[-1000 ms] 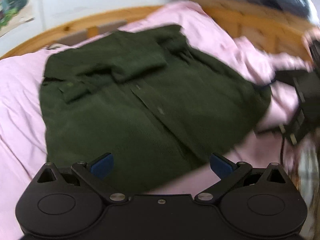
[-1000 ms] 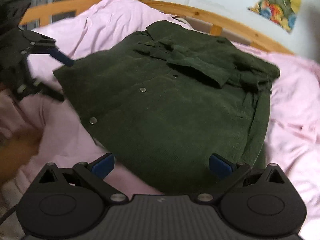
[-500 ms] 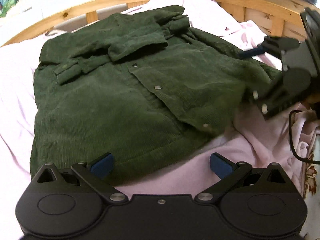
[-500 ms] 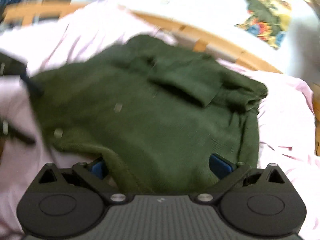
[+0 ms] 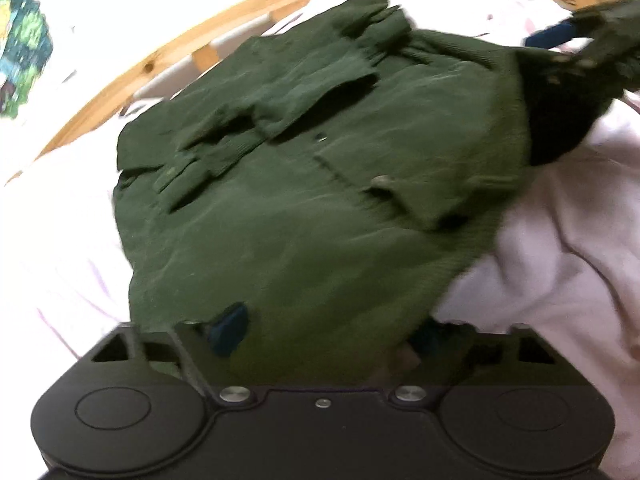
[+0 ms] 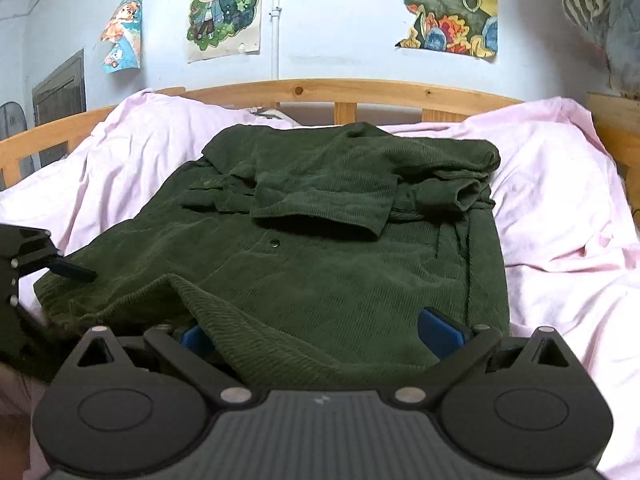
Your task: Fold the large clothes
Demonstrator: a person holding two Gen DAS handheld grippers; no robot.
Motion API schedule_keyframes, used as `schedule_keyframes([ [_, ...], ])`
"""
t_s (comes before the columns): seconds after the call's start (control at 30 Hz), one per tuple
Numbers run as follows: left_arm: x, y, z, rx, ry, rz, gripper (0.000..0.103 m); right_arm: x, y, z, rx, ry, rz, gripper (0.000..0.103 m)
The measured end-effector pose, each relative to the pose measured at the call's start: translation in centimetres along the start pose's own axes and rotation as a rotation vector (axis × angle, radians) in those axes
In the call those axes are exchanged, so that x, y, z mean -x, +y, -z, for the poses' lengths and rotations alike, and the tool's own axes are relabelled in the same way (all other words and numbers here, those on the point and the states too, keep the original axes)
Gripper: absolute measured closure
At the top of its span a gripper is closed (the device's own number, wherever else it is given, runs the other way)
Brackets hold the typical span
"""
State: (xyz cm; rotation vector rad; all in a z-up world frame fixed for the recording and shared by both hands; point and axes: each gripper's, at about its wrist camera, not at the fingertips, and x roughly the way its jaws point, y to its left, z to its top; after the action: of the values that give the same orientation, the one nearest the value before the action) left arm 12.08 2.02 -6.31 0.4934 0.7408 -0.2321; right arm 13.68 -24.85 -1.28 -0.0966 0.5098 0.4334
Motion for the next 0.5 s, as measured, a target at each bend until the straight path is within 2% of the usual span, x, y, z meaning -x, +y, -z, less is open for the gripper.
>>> schedule_keyframes([
  [0.07, 0.3, 1.3, -0.2, 0.057, -0.012, 0.035, 0.032, -0.1, 0.2, 0.0, -0.003, -0.003, 0.003, 0.0],
  [0.13, 0.9, 2.2, -0.4, 0.082, -0.042, 0.059, 0.041, 0.0, 0.0, -0.1, -0.013, -0.006, 0.003, 0.0],
  [0.2, 1.0, 2.5, -0.9, 0.072, -0.053, 0.077, 0.07, 0.1, -0.2, -0.2, -0.014, 0.0, -0.007, 0.0],
  [0.3, 0.9, 3.0, -2.1, 0.078, -0.056, 0.103, 0.083, 0.1, 0.1, -0.1, 0.011, 0.028, -0.034, 0.0],
  [0.5, 0.6, 4.8, -5.0, 0.131, -0.084, 0.131, 0.087, -0.2, 3.2, 1.0, 0.169, 0.086, -0.099, 0.0],
])
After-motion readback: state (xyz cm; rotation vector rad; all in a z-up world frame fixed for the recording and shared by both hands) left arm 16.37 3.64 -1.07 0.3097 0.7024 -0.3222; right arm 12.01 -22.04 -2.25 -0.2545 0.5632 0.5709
